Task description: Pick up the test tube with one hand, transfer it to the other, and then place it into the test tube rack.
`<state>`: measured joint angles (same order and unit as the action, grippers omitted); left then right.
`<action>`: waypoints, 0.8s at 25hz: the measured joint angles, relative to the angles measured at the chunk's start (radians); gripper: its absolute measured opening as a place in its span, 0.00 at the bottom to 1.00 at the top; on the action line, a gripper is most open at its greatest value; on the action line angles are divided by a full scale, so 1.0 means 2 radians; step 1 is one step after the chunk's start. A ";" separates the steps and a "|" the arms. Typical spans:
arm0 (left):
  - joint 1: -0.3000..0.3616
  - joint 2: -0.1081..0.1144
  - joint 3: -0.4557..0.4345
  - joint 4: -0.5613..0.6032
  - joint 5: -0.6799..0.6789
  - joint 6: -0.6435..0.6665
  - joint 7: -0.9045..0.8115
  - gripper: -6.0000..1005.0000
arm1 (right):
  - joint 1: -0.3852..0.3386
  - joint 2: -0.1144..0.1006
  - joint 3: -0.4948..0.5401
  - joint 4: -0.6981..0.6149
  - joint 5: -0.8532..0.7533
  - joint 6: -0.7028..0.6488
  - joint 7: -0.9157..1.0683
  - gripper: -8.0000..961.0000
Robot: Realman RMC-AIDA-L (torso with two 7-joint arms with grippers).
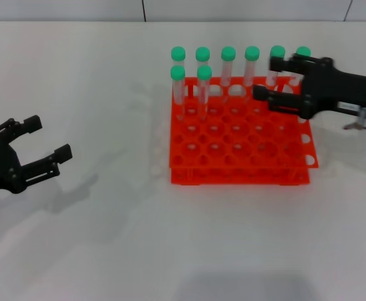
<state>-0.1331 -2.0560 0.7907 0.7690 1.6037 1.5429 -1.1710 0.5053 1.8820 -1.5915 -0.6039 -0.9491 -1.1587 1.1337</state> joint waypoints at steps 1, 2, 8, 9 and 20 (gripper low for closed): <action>-0.003 0.003 0.000 0.000 0.002 0.001 -0.004 0.88 | -0.005 -0.004 0.025 0.003 -0.031 -0.017 0.009 0.55; -0.008 0.006 0.000 -0.001 0.005 0.002 -0.010 0.88 | -0.008 -0.006 0.046 0.005 -0.054 -0.029 0.015 0.58; -0.036 0.025 0.000 -0.005 0.038 0.021 -0.042 0.88 | -0.020 -0.011 0.168 0.012 -0.188 -0.094 0.031 0.84; -0.040 0.028 0.000 -0.005 0.045 0.027 -0.046 0.88 | -0.020 -0.011 0.183 0.012 -0.209 -0.106 0.032 0.89; -0.091 0.047 0.000 -0.005 0.108 0.064 -0.087 0.88 | -0.018 -0.011 0.190 0.016 -0.263 -0.122 0.032 0.91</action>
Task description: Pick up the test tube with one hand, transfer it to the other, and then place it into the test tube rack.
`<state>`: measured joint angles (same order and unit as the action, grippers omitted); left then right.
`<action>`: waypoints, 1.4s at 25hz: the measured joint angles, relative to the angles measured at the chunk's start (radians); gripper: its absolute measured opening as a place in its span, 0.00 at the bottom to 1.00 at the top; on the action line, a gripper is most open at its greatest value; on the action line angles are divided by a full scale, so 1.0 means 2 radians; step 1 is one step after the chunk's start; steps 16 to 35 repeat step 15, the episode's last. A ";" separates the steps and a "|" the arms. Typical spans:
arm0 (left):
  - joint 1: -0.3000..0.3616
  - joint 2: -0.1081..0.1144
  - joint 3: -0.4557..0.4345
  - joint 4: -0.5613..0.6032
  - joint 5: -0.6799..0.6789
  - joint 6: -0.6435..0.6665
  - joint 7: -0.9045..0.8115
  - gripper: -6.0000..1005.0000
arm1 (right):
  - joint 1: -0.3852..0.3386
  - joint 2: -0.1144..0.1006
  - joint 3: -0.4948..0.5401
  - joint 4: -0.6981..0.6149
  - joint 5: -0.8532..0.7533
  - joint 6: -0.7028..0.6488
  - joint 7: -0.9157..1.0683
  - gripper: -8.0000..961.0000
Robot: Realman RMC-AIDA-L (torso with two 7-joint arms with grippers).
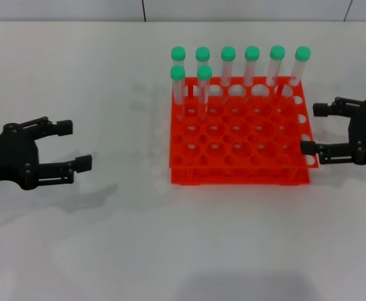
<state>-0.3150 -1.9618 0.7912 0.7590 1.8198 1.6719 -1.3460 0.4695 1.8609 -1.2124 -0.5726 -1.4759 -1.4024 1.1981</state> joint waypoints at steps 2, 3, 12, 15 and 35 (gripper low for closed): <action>-0.008 0.000 0.000 0.000 0.010 0.005 -0.005 0.88 | 0.001 0.001 -0.001 0.001 -0.007 -0.001 0.000 0.91; -0.011 0.001 0.000 0.000 0.013 0.007 -0.007 0.88 | 0.001 0.001 -0.001 0.001 -0.009 -0.001 0.000 0.91; -0.021 0.004 0.000 0.003 0.018 0.005 -0.016 0.88 | 0.001 0.007 -0.001 0.003 -0.022 0.002 0.000 0.91; -0.025 0.004 0.000 0.002 0.024 0.005 -0.017 0.88 | 0.001 0.008 0.000 0.003 -0.024 0.003 -0.001 0.91; -0.025 0.004 0.000 0.002 0.024 0.005 -0.017 0.88 | 0.001 0.008 0.000 0.003 -0.024 0.003 -0.001 0.91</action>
